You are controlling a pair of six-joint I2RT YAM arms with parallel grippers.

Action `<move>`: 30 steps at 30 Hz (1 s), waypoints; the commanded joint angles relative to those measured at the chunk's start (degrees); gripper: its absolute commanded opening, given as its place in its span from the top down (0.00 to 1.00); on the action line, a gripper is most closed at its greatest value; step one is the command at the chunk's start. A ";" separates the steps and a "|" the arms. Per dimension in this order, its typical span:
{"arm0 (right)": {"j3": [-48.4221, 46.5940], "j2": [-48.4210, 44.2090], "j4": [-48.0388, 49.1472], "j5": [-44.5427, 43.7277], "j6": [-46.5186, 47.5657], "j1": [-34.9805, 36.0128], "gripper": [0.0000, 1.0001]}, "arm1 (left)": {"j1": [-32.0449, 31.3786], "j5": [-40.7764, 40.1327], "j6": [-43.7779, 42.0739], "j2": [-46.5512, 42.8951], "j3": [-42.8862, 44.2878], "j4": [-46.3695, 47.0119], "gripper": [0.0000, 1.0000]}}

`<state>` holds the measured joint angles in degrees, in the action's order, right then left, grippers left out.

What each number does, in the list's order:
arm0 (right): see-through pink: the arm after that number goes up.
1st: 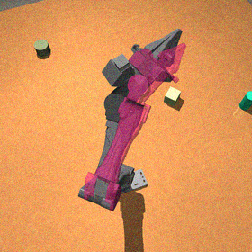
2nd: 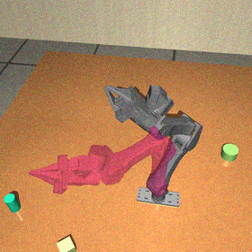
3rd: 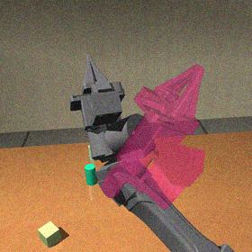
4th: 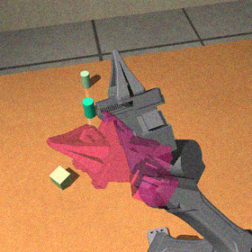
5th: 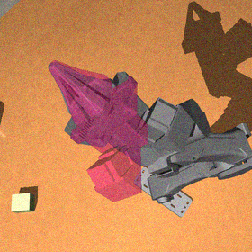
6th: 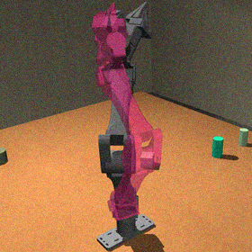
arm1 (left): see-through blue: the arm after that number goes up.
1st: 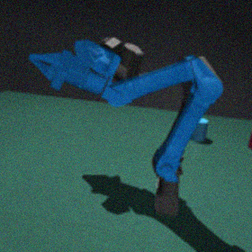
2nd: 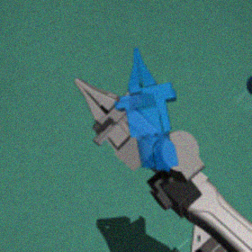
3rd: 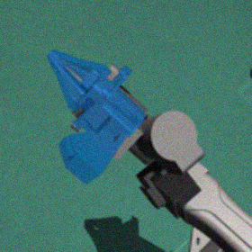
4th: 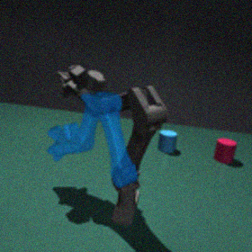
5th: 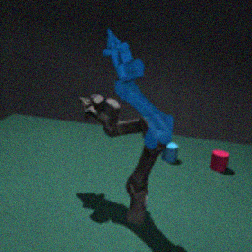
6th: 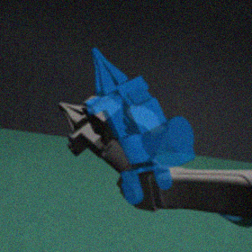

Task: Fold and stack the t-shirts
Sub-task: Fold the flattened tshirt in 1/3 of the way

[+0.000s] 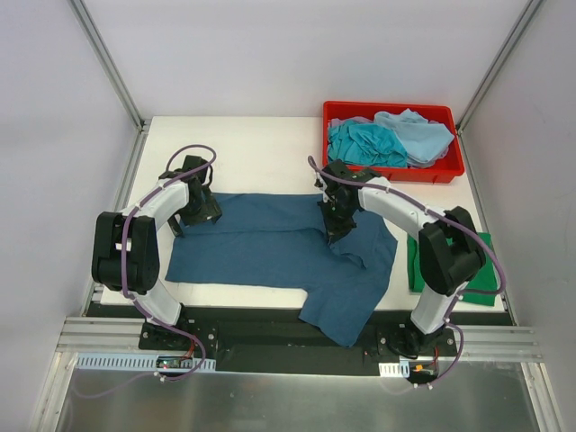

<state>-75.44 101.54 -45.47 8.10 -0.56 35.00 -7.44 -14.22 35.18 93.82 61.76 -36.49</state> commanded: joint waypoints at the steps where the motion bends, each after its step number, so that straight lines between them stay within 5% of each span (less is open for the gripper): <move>1: -4.79 -2.58 -6.38 11.06 -2.87 -0.29 0.98 | 0.15 -0.99 -0.90 -1.18 0.73 -0.78 0.01; 7: -7.00 1.90 -5.25 16.24 -5.50 -0.29 0.91 | 0.15 -1.34 -0.99 -1.45 0.65 -0.78 0.01; 9: -7.26 3.14 -4.19 15.37 -6.73 -0.37 0.76 | 0.15 -1.43 -0.99 -1.62 0.91 -0.86 0.01; 13: -7.44 2.01 -3.75 13.62 -5.07 -0.37 0.28 | 0.15 -1.87 -0.90 -1.97 1.08 -1.13 0.01; 20: -1.13 -10.99 -1.38 -0.34 -2.60 -1.16 0.01 | 0.15 -1.52 -0.81 -2.24 1.61 -1.21 0.01; 27: 14.60 -20.23 4.41 2.26 -13.32 -10.65 0.01 | 0.15 0.51 -0.29 -1.71 2.93 -1.21 0.01; 30: 19.53 -21.90 6.09 2.63 -16.92 -11.97 0.10 | 0.15 0.51 -0.11 -0.84 3.28 -1.13 0.01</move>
<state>-61.25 81.32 -42.06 10.20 -10.66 23.90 -7.44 -13.96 35.11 93.71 63.09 -36.51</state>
